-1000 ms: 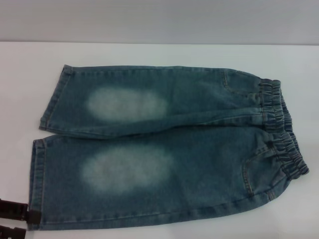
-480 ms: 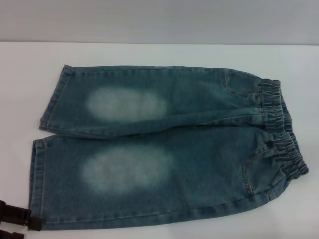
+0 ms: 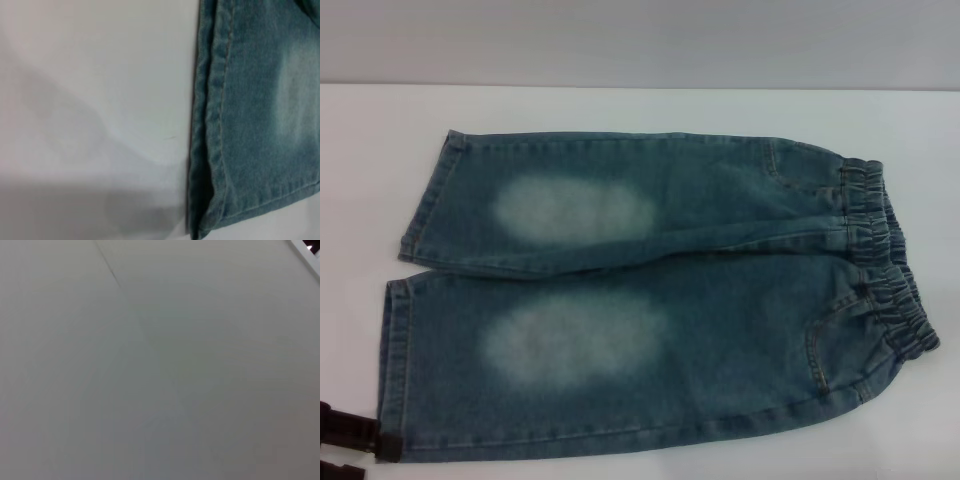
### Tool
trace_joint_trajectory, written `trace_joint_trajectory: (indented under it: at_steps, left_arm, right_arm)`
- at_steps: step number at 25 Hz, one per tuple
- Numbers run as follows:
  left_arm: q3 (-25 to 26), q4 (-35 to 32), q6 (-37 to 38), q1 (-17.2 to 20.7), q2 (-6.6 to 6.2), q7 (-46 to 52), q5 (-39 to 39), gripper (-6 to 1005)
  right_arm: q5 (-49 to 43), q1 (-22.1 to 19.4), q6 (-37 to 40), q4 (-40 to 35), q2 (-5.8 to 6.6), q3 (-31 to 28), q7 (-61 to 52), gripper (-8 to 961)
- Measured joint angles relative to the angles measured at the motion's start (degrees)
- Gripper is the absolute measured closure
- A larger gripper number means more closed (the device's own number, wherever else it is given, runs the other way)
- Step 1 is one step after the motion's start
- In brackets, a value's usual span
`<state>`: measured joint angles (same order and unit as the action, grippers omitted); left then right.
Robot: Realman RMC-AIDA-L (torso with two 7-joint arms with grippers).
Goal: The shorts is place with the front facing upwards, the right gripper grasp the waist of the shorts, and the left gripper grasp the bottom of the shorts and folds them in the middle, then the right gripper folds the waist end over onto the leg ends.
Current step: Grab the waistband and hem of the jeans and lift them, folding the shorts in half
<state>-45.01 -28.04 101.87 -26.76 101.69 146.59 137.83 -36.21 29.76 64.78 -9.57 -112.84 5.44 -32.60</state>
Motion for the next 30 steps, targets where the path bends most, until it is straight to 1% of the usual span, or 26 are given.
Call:
trace_joint_trajectory:
  at_steps: [30]
  left_arm:
    - [-0.51, 0.35, -0.21, -1.98, 0.00, 0.69, 0.68, 201]
  right_arm:
    - [0.00, -0.44, 0.00, 0.34, -0.10, 0.45, -0.45, 165]
